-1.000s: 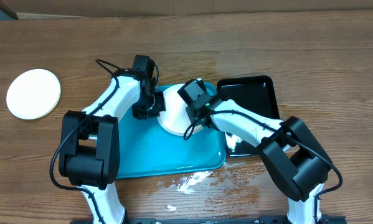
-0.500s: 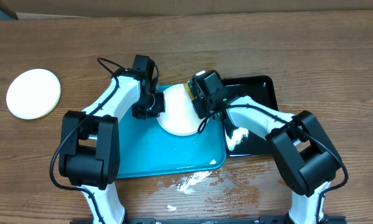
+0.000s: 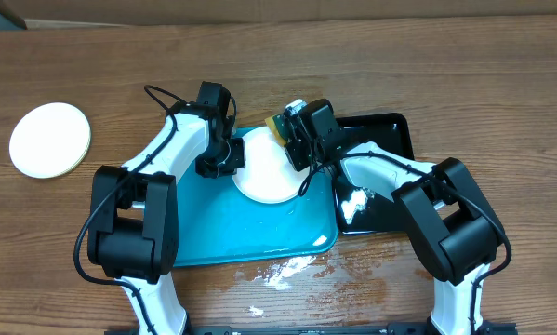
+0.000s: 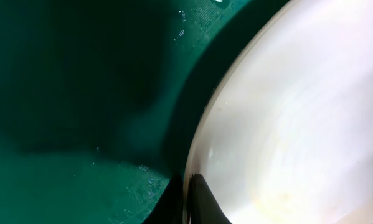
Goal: Clean dirty plates on tray and stack at the side
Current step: 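Scrub the white plate with the sponge while the left gripper holds its rim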
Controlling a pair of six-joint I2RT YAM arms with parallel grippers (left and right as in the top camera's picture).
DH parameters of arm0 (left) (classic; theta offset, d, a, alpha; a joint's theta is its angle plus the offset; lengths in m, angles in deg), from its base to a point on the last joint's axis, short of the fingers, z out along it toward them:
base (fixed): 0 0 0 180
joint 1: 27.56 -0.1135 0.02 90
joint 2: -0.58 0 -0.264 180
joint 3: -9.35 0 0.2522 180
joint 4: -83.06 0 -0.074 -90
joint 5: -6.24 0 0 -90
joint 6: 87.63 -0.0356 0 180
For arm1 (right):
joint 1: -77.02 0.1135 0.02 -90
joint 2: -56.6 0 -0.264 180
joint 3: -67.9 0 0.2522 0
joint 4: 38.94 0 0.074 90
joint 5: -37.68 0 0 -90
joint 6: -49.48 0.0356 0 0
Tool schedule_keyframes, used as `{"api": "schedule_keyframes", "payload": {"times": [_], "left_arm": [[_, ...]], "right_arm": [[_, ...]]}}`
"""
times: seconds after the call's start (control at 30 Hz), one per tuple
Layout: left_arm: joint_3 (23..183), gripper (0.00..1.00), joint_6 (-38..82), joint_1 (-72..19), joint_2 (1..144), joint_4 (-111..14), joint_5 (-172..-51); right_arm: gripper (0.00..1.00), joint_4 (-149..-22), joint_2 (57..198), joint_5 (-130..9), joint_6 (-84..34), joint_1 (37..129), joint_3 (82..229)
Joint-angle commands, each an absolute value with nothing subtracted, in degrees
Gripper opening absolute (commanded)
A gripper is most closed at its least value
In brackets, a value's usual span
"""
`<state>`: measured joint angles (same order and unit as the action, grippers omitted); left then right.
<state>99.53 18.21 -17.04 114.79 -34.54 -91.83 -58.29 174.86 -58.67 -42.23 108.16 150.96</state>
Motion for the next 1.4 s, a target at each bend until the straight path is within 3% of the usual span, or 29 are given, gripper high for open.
{"api": "schedule_keyframes", "payload": {"times": [0.0, 0.53, 0.83, 1.07, 1.37], "left_arm": [[99.34, 0.04, 15.61, -17.04, 114.86, -34.36, -87.59], [99.34, 0.04, 15.65, -17.04, 114.86, -34.39, -87.62], [99.34, 0.04, 16.09, -17.04, 114.86, -34.41, -87.62], [99.34, 0.04, 17.18, -17.04, 114.86, -34.65, -87.62], [99.34, 0.04, 17.18, -17.04, 114.86, -34.87, -87.64]], "right_arm": [[0.04, -56.93, 177.0, -60.61, -42.49, 107.79, 150.13], [0.04, -51.88, 177.0, -65.53, -42.47, 107.81, 150.13], [0.04, -60.76, 176.28, -65.42, -42.49, 107.39, 150.48], [0.04, -67.18, 166.9, -62.69, -42.54, 107.22, 150.81], [0.04, -65.76, 158.13, -66.93, -42.54, 107.39, 150.76]]}}
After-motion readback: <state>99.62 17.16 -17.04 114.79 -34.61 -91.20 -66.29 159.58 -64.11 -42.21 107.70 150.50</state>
